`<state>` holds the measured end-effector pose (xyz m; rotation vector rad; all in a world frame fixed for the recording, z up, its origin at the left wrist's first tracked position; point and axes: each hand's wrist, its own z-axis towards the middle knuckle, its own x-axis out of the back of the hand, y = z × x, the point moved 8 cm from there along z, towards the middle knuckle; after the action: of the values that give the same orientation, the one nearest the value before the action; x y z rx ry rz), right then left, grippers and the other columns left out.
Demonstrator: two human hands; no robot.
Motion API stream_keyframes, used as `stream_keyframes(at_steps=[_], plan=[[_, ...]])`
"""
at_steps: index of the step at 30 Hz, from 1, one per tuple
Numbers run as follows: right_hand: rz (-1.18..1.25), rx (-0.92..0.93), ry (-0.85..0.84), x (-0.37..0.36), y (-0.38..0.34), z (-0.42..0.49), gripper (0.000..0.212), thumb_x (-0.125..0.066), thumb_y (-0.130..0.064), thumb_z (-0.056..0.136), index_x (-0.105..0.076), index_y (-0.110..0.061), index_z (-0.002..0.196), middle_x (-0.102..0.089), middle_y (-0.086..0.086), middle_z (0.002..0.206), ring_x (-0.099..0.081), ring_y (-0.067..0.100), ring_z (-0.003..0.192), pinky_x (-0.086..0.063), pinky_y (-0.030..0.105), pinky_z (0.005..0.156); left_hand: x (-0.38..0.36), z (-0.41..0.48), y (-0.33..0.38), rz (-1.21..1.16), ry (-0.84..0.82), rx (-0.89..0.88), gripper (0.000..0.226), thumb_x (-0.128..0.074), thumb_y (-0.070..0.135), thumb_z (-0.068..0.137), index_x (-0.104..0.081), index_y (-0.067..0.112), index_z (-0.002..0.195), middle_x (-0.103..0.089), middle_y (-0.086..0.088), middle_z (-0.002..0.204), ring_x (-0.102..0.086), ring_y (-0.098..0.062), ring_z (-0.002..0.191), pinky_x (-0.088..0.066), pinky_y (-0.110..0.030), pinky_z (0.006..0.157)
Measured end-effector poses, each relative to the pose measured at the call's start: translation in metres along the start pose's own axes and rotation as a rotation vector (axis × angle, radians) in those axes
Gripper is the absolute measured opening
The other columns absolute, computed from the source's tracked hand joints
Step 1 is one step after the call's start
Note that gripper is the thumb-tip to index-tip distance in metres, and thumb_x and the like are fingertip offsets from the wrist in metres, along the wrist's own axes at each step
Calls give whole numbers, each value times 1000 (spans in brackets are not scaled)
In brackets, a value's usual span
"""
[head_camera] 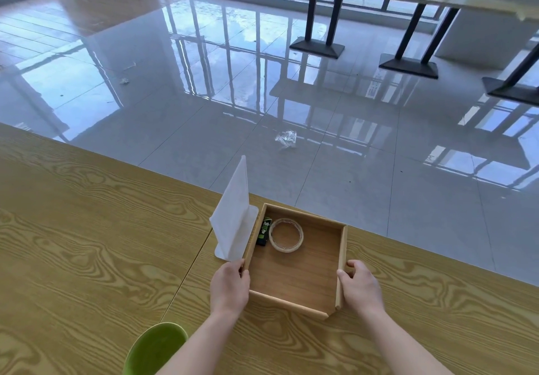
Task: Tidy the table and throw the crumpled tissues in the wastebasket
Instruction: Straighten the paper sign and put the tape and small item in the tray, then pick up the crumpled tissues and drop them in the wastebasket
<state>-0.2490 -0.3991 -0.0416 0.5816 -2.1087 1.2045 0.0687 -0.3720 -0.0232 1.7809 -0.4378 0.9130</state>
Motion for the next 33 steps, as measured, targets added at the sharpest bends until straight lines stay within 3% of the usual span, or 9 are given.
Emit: stream_keyframes(at_steps=[4, 10, 14, 17, 29, 33], plan=[[31, -13, -46, 1, 1, -1, 50, -59, -36, 95, -50, -12, 138, -63, 12, 130, -58, 29, 119, -46, 40, 97, 3, -4, 2, -15, 4, 16, 12, -62, 18, 88, -69, 11, 95, -66, 1, 81, -60, -18, 75, -53, -38, 71], [16, -5, -78, 0, 4, -8, 52, -60, -38, 94, -48, -14, 139, -63, 10, 130, -58, 27, 119, -45, 36, 92, 1, -8, 10, 20, -48, -19, 26, -59, 21, 88, -63, 13, 112, -63, 1, 100, -58, -17, 88, -51, -35, 78], [12, 5, -57, 9, 9, -21, 49, -61, -37, 94, -51, -14, 136, -63, -1, 101, -57, 20, 98, -41, 31, 81, 1, -18, 25, 138, -67, -116, 48, -56, 25, 90, -50, 15, 137, -58, -3, 127, -55, -21, 115, -49, -35, 93], [-12, 37, -29, 23, 12, -33, 45, -60, -35, 94, -54, -15, 134, -60, -8, 88, -58, 17, 90, -42, 31, 78, -2, -31, 47, 223, -80, -254, 56, -54, 28, 91, -42, 15, 144, -55, -1, 130, -53, -19, 119, -46, -32, 96], [-116, 130, 15, 72, 26, -84, 46, -61, -38, 93, -55, -16, 134, -63, -2, 107, -60, 16, 98, -49, 29, 83, -17, -78, 110, 467, -151, -553, 62, -50, 38, 91, -36, 17, 148, -55, -3, 127, -56, -20, 108, -48, -33, 91], [-154, 125, 30, 91, 32, -96, 49, -61, -41, 92, -53, -18, 135, -63, -1, 112, -60, 18, 104, -48, 31, 85, -24, -96, 132, 545, -179, -662, 56, -50, 36, 90, -41, 18, 142, -57, -5, 122, -56, -23, 106, -47, -34, 90]])
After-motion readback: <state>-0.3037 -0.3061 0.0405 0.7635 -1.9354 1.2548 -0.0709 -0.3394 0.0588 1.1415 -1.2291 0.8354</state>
